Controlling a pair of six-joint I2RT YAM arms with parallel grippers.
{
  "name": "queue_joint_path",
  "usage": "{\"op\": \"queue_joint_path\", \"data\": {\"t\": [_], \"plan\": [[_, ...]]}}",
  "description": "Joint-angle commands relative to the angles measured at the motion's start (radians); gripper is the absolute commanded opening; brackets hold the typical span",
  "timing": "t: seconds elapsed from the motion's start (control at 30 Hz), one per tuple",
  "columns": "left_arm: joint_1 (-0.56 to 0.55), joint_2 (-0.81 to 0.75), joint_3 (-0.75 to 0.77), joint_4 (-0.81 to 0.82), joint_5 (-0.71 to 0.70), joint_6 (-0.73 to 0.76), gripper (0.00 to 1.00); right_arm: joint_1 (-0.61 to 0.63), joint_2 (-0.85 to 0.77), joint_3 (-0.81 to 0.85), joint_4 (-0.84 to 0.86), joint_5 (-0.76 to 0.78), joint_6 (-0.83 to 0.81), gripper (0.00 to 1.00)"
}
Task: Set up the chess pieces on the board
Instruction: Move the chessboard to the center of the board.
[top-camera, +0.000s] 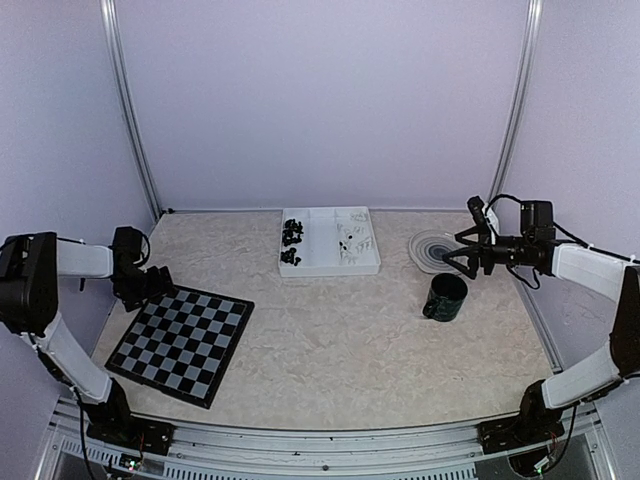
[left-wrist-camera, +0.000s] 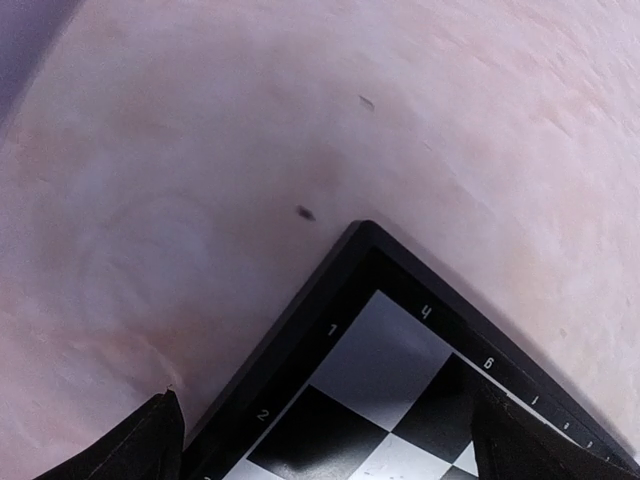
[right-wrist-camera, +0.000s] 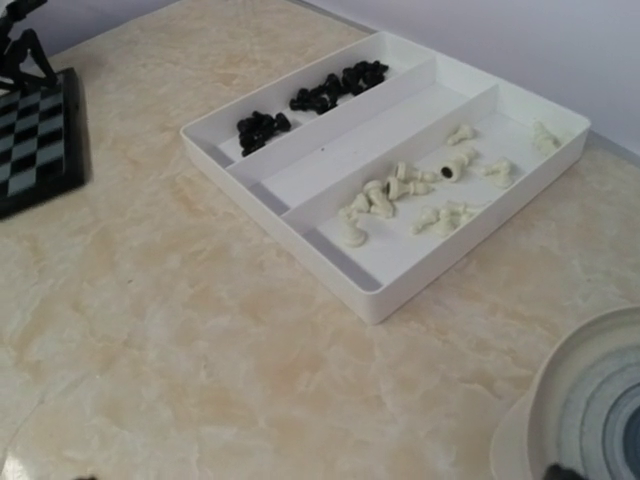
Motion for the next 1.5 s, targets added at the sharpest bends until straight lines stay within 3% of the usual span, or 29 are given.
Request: {"op": "queue_joint_path", "data": {"t": [0.0, 0.2, 0.33, 0.43, 0.6, 0.9, 1.17, 1.47], "plan": [[-0.201, -0.068, -0.048, -0.059, 0.095, -0.116, 0.99, 0.000, 0.028, 0.011, -0.023, -0.025, -0.014, 0.96], [-0.505, -0.069, -0.022, -0.065, 0.014, -0.309, 0.99, 0.013, 0.042, 0.015, -0.026, -0.017, -0.017, 0.96], [-0.630, -0.056, 0.065, -0.140, -0.119, -0.341, 0.99, 0.043, 0.040, 0.016, -0.035, -0.015, -0.030, 0.96], [-0.653, -0.057, 0.133, -0.257, -0.219, -0.325, 0.99, 0.097, 0.036, 0.027, -0.099, 0.017, -0.112, 0.91], [-0.652, -0.170, 0.049, -0.333, -0.221, -0.347, 0.99, 0.380, 0.038, 0.062, -0.303, 0.162, -0.326, 0.80], [-0.654, -0.343, -0.183, -0.272, -0.129, -0.481, 0.99, 0.729, 0.208, 0.064, -0.240, 0.495, -0.374, 0.81], [-0.680, -0.350, -0.269, -0.178, -0.070, -0.498, 0.99, 0.861, 0.409, 0.164, -0.204, 0.598, -0.296, 0.83], [-0.833, -0.267, -0.247, -0.006, 0.030, -0.512, 0.99, 0.813, 0.447, 0.184, -0.160, 0.696, -0.205, 0.83]]}}
